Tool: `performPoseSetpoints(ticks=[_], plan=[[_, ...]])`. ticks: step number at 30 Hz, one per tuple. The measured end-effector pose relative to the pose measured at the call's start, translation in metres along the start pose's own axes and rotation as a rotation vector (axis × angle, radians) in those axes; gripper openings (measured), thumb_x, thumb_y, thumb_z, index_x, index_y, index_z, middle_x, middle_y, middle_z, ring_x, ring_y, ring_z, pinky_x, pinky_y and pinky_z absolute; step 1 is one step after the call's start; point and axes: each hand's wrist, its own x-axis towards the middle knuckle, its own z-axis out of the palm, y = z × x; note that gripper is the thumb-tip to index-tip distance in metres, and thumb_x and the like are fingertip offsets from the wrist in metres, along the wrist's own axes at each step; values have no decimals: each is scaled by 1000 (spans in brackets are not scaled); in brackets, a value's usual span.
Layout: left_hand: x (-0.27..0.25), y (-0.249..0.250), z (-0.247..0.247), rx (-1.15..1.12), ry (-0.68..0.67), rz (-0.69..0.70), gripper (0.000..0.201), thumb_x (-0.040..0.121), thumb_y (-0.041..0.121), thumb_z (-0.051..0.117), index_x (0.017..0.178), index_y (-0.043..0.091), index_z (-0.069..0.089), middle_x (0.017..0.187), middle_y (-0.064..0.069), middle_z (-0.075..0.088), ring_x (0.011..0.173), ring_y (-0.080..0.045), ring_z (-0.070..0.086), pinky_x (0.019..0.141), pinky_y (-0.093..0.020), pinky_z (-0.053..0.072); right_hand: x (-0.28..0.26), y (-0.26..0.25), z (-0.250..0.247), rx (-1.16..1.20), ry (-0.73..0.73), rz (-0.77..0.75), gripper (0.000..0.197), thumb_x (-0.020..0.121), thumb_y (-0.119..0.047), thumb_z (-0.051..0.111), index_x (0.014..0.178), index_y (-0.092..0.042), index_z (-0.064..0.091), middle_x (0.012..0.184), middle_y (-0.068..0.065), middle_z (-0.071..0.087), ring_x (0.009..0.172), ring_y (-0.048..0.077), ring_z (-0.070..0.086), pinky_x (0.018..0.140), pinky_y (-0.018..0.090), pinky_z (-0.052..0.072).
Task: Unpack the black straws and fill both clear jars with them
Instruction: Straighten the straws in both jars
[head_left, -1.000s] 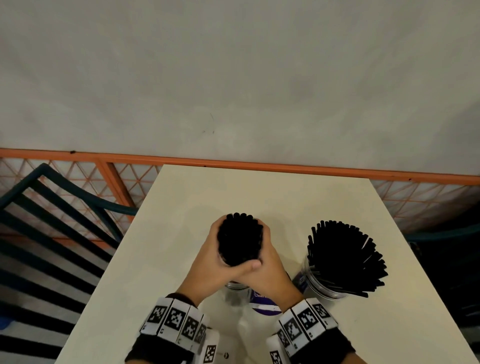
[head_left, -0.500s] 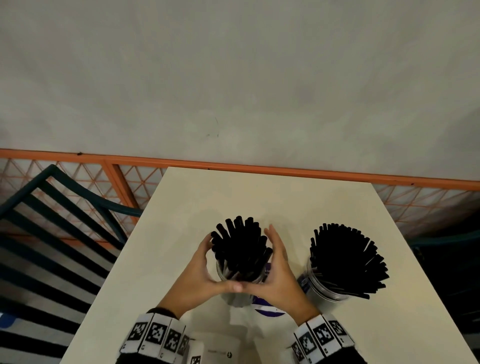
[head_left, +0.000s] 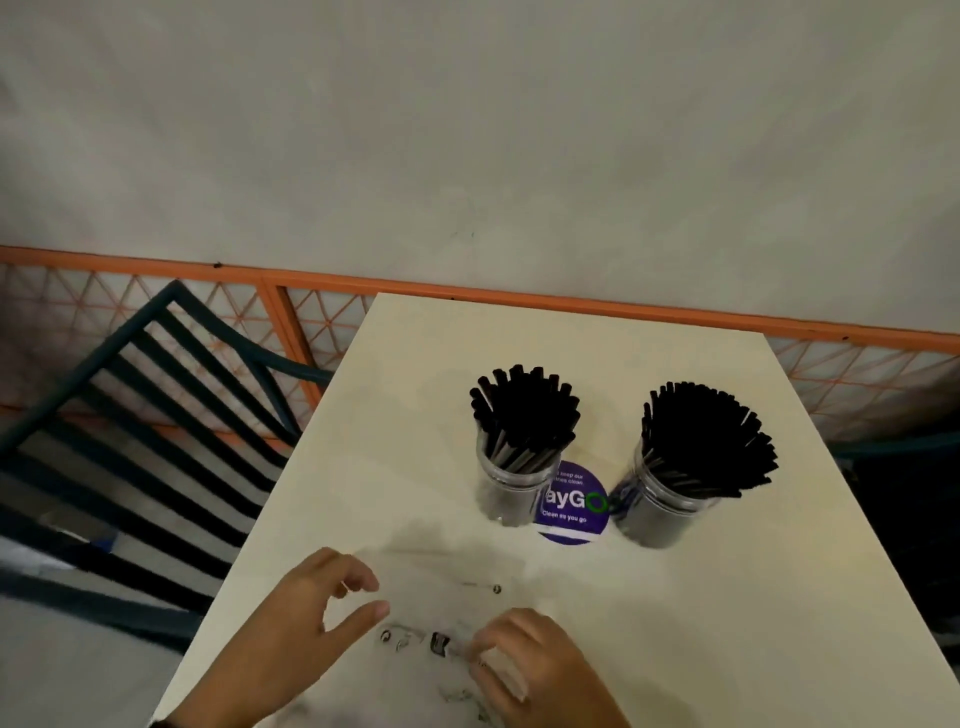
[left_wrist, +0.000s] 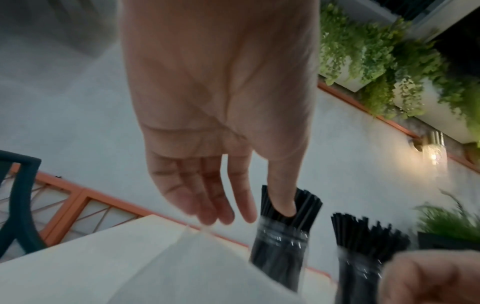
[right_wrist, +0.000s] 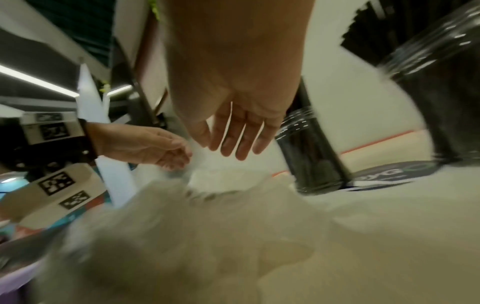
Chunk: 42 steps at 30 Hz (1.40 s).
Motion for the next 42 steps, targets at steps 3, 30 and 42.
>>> performPoseSetpoints(ticks=[3,30,42], plan=[[-30,-13,13,56,-21,12,17,75,60,56,81,44,51,91,19,52,88,-4,50,68,-10,42,-15,-10,24,-130,-291,-111,24,84,-46,49,105,-38,55,106,-19,59,96,-4,58,83,12,48],[-103,41,111,-627,-41,-158,17,86,14,48,94,21,61,86,7,70,81,-4,64,70,-16,47,-113,-43,-10,20,-398,178,96,64,-63,68,138,-45,9,140,-19,21,129,4,29,104,24,32],[-181,73,122,-606,-87,-120,83,50,70,69,125,46,41,129,14,42,118,-4,44,83,-9,42,-168,-47,-25,607,-11,360,32,81,-16,63,96,-40,49,90,-15,67,87,-1,64,77,10,47]])
